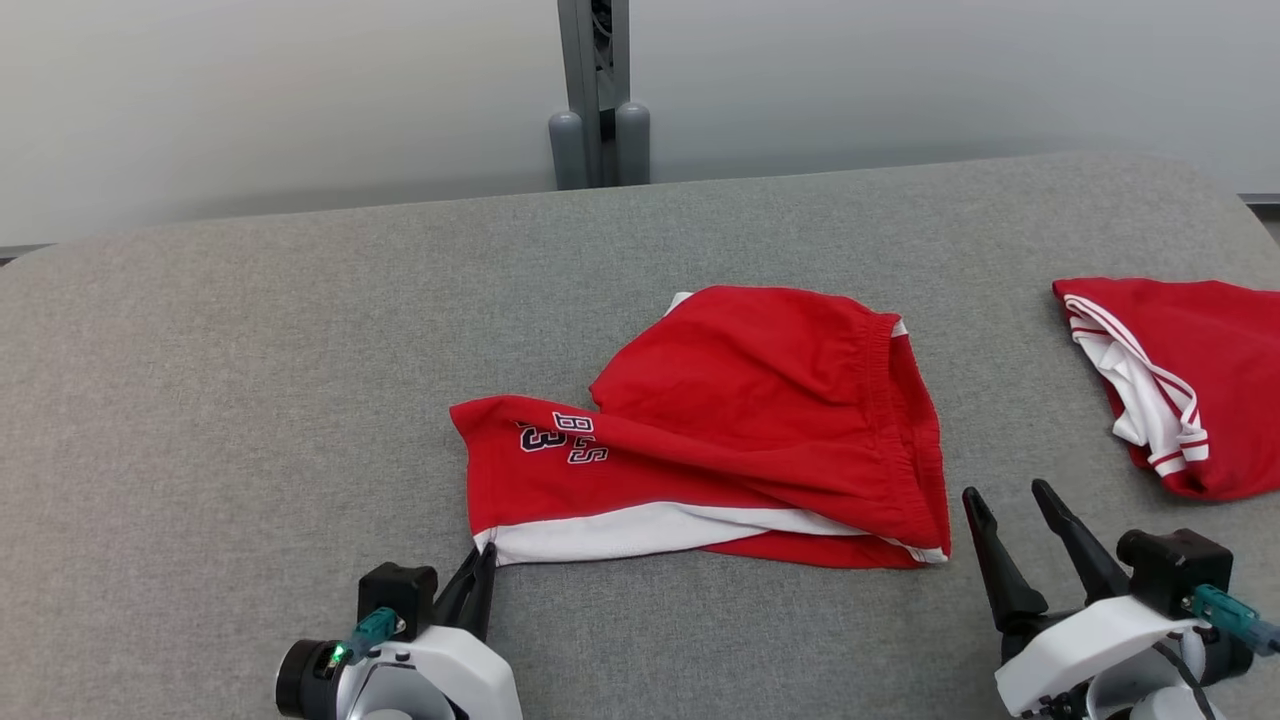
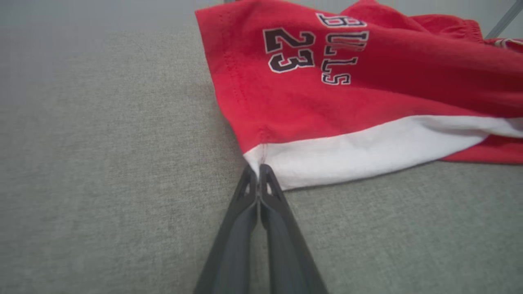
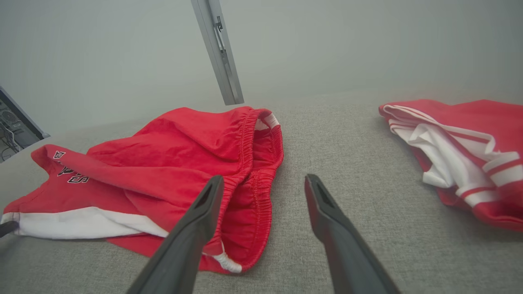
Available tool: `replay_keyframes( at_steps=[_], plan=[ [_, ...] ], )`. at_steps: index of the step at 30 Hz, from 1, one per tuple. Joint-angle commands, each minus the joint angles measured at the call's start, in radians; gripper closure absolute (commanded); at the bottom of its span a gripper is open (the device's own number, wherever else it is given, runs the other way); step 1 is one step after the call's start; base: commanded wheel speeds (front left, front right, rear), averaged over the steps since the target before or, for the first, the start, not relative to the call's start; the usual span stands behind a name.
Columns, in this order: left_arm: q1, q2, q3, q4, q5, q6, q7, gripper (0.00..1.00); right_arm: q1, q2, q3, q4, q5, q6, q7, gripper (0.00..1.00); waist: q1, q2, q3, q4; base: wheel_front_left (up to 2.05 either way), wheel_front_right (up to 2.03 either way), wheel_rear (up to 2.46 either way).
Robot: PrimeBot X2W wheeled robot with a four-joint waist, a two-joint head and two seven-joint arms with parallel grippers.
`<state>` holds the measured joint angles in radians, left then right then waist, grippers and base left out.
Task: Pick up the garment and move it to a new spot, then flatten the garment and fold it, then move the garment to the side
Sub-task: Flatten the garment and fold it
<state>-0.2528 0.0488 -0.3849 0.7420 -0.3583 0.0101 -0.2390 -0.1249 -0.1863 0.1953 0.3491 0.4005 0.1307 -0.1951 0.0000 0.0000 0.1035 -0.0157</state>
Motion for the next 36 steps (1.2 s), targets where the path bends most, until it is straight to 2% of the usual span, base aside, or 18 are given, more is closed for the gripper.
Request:
replay_keyframes(
  at_steps=[1,14,23,24,25,26,27,36],
  plan=[
    [0.0,0.004,0.007,-0.016,-0.007,0.009,-0.01,1.0,0.002,0.003,0.005,0.009,0.019,0.0,0.01,0.0,0.0,0.0,-0.004,0.004,0.0,0.0,0.0],
    [0.029,0.006,-0.014,-0.059,-0.001,0.017,-0.018,1.0,-0.003,-0.033,0.125,0.075,0.06,0.0,0.083,0.0,0.0,0.0,-0.016,0.042,0.0,0.0,0.0],
    [0.036,0.013,-0.028,-0.084,-0.002,0.024,-0.01,1.0,-0.026,-0.029,0.152,0.122,0.088,0.0,0.085,0.0,0.0,0.0,-0.015,0.055,0.0,0.0,0.0],
    [0.036,0.014,-0.029,-0.086,-0.003,0.025,-0.009,1.0,-0.03,-0.03,0.155,0.126,0.094,0.0,0.086,0.18,0.0,0.0,-0.014,0.055,0.0,0.0,0.0],
    [0.037,0.015,-0.029,-0.089,-0.003,0.026,-0.008,1.0,-0.033,-0.029,0.157,0.13,0.101,0.0,0.088,0.58,0.0,0.0,-0.013,0.054,0.0,0.0,0.0],
    [0.038,0.017,-0.03,-0.092,-0.004,0.026,-0.006,1.0,-0.034,-0.03,0.16,0.133,0.108,0.0,0.088,0.75,0.0,0.0,-0.012,0.054,0.0,0.0,0.0],
    [0.038,0.019,-0.032,-0.096,-0.005,0.027,-0.003,1.0,-0.036,-0.033,0.167,0.136,0.121,0.0,0.081,1.0,0.0,0.0,-0.011,0.052,0.0,0.0,0.0],
    [0.037,0.029,-0.036,-0.11,-0.012,0.036,0.003,1.0,-0.056,-0.061,0.187,0.114,0.183,0.0,0.042,1.0,0.0,0.0,-0.021,0.046,0.0,0.0,0.0]
  ],
)
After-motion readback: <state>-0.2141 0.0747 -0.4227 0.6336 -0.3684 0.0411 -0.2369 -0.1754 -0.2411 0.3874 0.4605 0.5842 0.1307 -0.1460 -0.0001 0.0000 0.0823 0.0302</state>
